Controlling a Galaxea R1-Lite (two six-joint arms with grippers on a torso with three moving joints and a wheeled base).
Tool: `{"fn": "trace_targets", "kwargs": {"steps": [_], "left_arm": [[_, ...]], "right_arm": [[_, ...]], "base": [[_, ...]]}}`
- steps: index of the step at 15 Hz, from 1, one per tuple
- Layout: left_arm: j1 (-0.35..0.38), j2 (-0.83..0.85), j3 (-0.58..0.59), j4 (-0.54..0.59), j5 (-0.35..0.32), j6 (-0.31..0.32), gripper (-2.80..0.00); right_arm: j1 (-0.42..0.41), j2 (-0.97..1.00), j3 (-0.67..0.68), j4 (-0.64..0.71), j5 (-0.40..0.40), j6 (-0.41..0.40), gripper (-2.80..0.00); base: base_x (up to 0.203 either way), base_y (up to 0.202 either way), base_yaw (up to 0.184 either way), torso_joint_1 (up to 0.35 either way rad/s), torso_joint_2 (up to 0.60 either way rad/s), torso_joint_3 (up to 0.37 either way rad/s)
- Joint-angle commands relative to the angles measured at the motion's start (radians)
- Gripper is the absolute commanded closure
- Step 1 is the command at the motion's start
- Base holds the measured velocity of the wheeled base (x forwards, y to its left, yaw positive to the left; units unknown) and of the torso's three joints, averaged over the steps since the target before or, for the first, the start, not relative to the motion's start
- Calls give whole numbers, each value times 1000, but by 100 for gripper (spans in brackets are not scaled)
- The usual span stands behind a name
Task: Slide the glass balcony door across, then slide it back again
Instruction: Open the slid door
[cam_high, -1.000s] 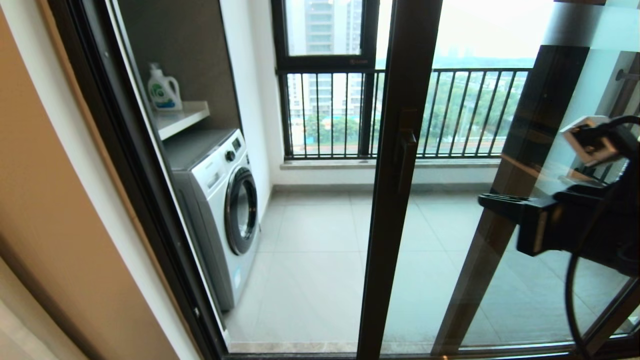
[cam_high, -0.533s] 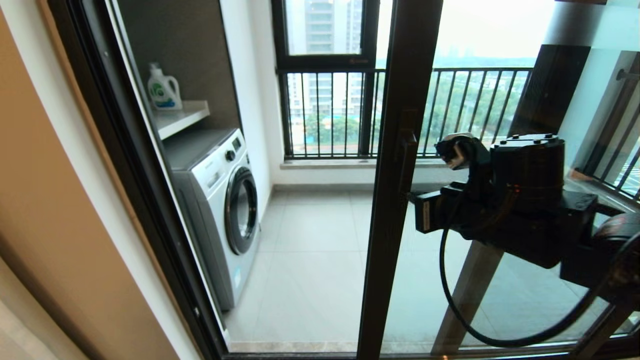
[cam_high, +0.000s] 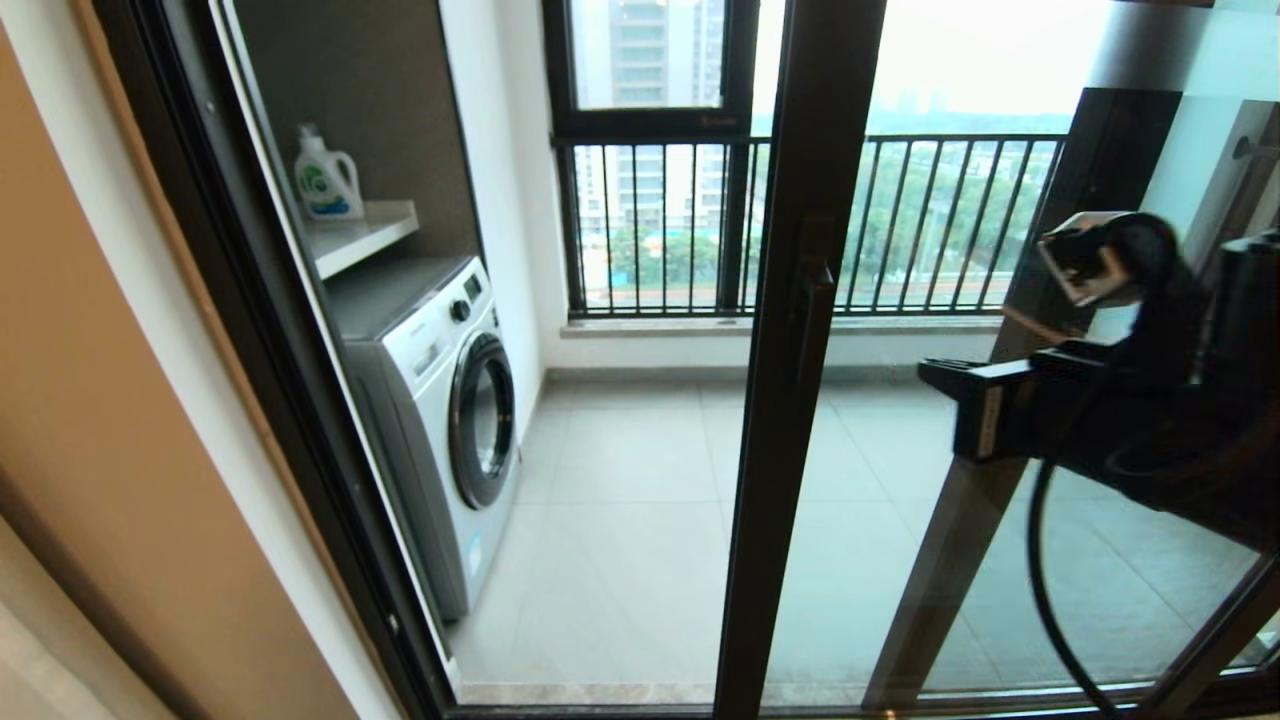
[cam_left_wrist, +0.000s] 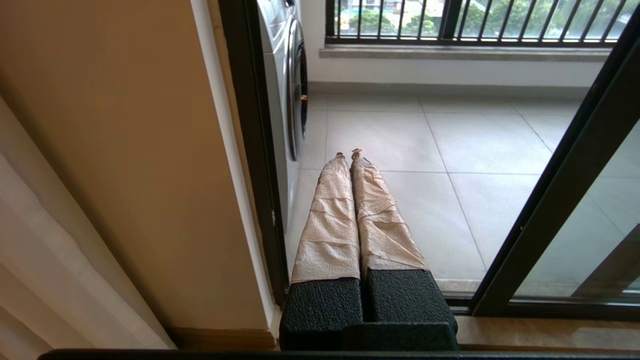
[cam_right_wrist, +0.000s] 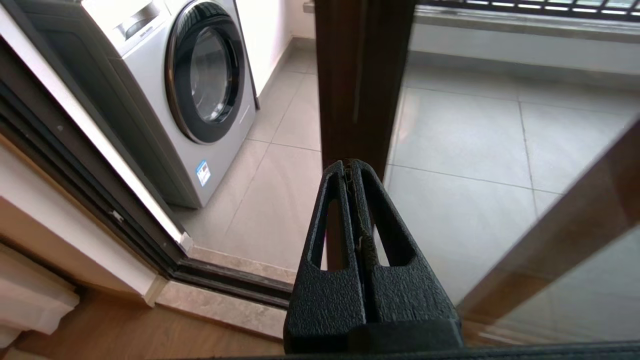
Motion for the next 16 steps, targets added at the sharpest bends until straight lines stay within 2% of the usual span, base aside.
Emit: {"fn": "trace_targets", "kwargs": {"steps": [1,4,8,12,14,16], "left_arm": [[0,2,0,0,0,0,0],[0,2,0,0,0,0,0],[0,2,1,0,0,-2,0],[0,2,0,0,0,-3,0],[0,2,0,0,0,-3,0],[0,2,0,0,0,-3,0]], "right_arm": [[-1,-272,-7,197,-29,-1,0],[-1,-445,-35,409,-59,-1,0],[-1,-527,-68,522,-66,10,0],[-4,-538,-77,547,-66,14,0],[-4,-532,-75,547,-65,60,0],[-4,-530,-83,547,-65,60,0]], "base": [[0,0,0,0,0,0],[0,0,0,0,0,0],[0,0,0,0,0,0],[0,0,0,0,0,0],[0,0,0,0,0,0],[0,0,0,0,0,0]]}}
